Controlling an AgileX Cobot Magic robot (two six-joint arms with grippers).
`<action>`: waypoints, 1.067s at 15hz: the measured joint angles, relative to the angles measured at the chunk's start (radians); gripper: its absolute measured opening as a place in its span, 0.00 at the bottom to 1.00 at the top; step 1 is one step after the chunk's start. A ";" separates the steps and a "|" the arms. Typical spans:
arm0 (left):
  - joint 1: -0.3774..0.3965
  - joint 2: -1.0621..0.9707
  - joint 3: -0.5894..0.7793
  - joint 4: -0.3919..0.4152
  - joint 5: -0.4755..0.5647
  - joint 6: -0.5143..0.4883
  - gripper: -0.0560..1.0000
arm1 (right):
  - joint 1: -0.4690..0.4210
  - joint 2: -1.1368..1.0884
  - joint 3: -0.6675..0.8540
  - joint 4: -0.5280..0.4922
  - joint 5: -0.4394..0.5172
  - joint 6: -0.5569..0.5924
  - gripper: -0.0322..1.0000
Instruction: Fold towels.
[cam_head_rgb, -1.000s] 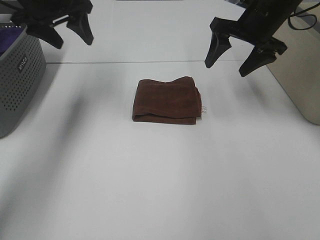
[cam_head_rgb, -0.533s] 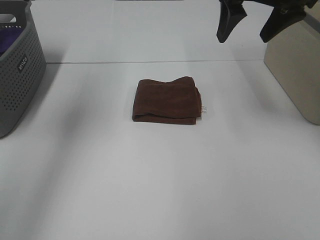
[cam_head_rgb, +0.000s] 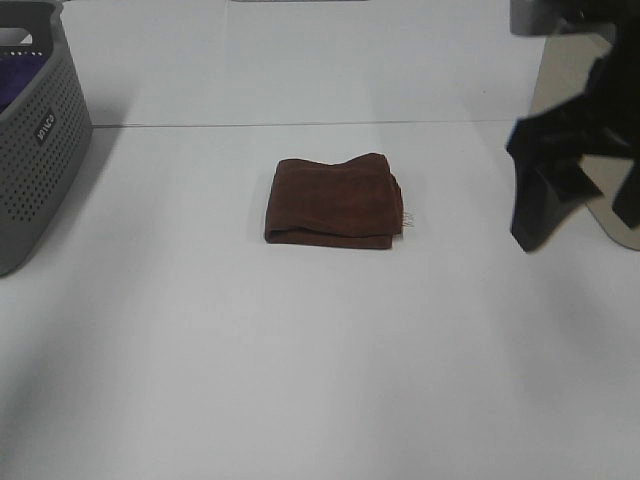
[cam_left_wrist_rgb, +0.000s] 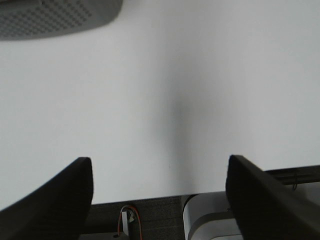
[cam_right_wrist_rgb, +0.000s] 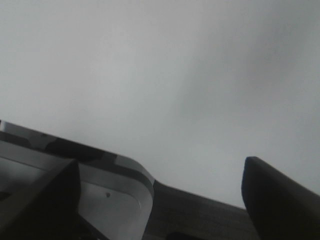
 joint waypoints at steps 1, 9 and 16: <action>0.000 -0.075 0.075 0.000 0.000 -0.001 0.73 | 0.000 -0.060 0.088 0.000 0.001 0.001 0.83; 0.000 -0.654 0.395 -0.036 0.007 0.055 0.73 | 0.000 -0.556 0.529 -0.016 -0.053 0.001 0.83; 0.000 -0.818 0.411 -0.137 -0.079 0.313 0.73 | 0.000 -1.008 0.616 -0.077 -0.149 -0.047 0.83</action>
